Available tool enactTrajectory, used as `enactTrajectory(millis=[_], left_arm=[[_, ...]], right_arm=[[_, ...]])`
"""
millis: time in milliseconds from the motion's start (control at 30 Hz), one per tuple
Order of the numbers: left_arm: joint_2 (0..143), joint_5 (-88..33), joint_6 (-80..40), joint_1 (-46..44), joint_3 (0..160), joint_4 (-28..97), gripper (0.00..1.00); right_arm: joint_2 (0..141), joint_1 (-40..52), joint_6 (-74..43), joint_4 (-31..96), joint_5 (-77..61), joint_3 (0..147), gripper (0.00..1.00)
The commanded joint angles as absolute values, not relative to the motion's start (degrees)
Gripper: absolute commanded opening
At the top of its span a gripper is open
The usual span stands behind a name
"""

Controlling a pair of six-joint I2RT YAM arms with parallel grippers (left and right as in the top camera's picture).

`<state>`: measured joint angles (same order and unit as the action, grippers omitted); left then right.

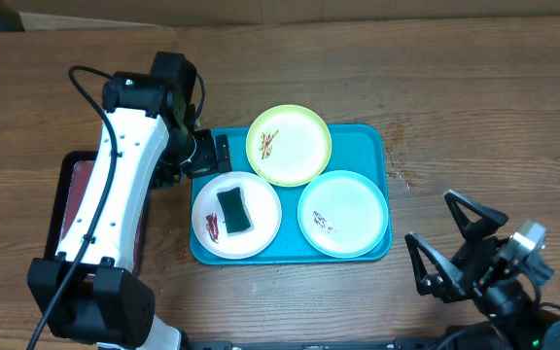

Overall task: Clean dirty plates on tray and stack at the side
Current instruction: 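Move the right gripper over the tray toward the light-blue plate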

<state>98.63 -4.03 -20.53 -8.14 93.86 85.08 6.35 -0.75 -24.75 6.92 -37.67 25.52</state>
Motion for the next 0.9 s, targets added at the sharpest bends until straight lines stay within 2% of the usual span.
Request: enactTrajectory(millis=[0,133,267,400,533,633,700,733,767,800,833,867], left_arm=[[98.63,-4.1,-19.31,-8.16,93.84,85.06,1.0],[98.63,-4.08,-19.31,-8.16,93.84,84.84,1.0],[98.63,-4.14,-19.86,-8.16,93.84,83.79,1.0],[98.63,-4.1,-22.81,-8.19,93.84,83.46,1.0],[98.63,-4.05,-22.92,-8.19,93.84,83.46,1.0],[98.63,-4.08,-22.92,-8.16,93.84,83.44,1.0],[98.63,-4.14,-22.94,-8.16,93.84,83.35,1.0],[98.63,-4.4,-22.98,-8.16,93.84,83.11,1.0],[98.63,-4.82,-22.96,-8.19,93.84,82.83,1.0],[98.63,-5.98,-22.94,-8.23,93.84,82.91,1.0],[98.63,-7.16,-22.9,-8.27,93.84,82.87,1.0],[98.63,-7.88,-22.92,-8.29,93.84,82.7,1.0]], right_arm=[[14.39,-0.99,-7.46,23.16,-37.56,41.63,1.0],[26.0,-0.99,-0.36,44.84,-36.12,57.65,1.0],[37.21,-0.93,0.99,56.99,-37.45,68.49,1.0],[45.01,-0.93,-4.99,55.77,-47.55,70.7,1.0],[50.89,-0.91,-11.6,48.53,-56.18,70.7,1.0],[55.96,1.02,-12.16,44.47,-59.09,70.7,1.0],[58.85,4.1,-11.79,44.75,-55.05,70.7,0.99],[60.45,6.57,-11.81,45.52,-50.48,70.7,0.95],[61.98,9.47,-11.81,46.59,-43.92,70.7,0.9],[63.64,13.1,-12.21,47.7,-35.94,70.7,0.79],[64.73,15.35,-13.26,48.23,-30.65,70.7,0.72],[66.52,18.87,-15.33,48.82,-22.7,70.7,0.7]])
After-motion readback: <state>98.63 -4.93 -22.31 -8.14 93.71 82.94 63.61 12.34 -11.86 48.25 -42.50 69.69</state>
